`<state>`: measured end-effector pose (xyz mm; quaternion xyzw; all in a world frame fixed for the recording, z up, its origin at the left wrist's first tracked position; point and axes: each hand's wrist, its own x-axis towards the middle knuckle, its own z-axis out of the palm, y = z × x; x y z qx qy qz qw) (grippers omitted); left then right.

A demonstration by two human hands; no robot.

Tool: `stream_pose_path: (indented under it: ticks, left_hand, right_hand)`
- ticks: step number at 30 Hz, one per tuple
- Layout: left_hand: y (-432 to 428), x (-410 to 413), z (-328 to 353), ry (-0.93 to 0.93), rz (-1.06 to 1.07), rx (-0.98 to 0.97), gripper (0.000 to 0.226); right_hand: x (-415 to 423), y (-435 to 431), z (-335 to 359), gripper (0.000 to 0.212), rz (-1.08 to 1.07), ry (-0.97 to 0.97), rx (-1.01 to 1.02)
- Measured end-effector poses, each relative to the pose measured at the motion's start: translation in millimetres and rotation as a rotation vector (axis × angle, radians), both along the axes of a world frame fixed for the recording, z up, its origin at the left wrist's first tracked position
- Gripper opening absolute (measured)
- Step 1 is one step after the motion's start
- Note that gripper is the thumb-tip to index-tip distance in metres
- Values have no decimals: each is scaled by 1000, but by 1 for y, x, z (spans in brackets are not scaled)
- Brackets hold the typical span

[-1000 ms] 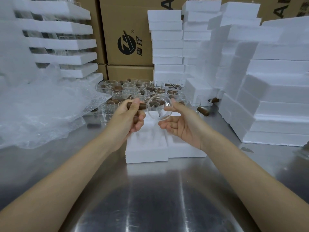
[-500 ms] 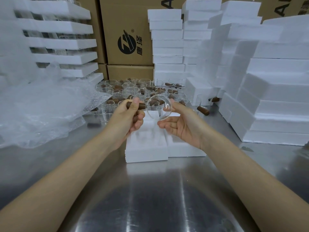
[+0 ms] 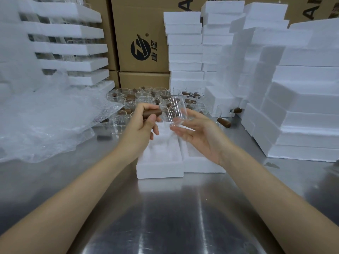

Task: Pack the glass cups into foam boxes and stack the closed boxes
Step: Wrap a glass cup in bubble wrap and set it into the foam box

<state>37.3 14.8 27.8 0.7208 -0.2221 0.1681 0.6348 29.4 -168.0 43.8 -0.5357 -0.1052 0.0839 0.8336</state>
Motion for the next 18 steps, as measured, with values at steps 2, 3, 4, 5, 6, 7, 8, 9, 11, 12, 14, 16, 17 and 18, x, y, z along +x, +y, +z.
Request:
stream_pose_path:
  ticks: [2,3,4,5,6,7,8,9,11,12,14,16,17,18]
  left_hand:
    - [0,0,-1,-16,9,18,24]
    - [0,1,-1,-21,11,22,26]
    - [1,1,0,-24,12,28,27]
    - [2,2,0,-24,9,34,27]
    - [3,2,0,-22,5,36,27]
    - [4,3,0,-23,3,36,27]
    - [5,4,0,-24,3,36,27]
    - [6,4,-1,-25,4,35,27]
    - [6,5,-1,-23,6,30,28]
    - [6,4,-1,-22,8,27,28]
    - [4,3,-2,-27,2,10,29]
    - [2,0,-2,-24,-28,-26,36]
    - [1,-1,-1,-23,-34,-39,42]
    - [1,-3,-1,-25,-22,-33,49]
  right_hand:
    - [0,0,1,35,22,-4,22]
    - [0,0,1,38,11,-2,17]
    - [0,0,0,39,-17,3,-1]
    - [0,0,0,39,-48,9,-23]
    - [0,0,-1,37,-64,11,-43]
    - [-1,1,-1,36,-65,10,-59]
    - [-3,2,-1,35,-59,6,-71]
    - [-4,2,-1,34,-54,1,-82]
    - [-5,2,-1,34,-55,-7,-91]
    - [-5,2,-1,34,-57,-8,-91]
    - [-5,3,0,34,-51,-12,-83]
    - [-6,3,-1,35,-39,-30,-72]
    - [-6,4,-1,35,-36,-48,-72]
    - [-7,5,-1,34,-38,-73,-77]
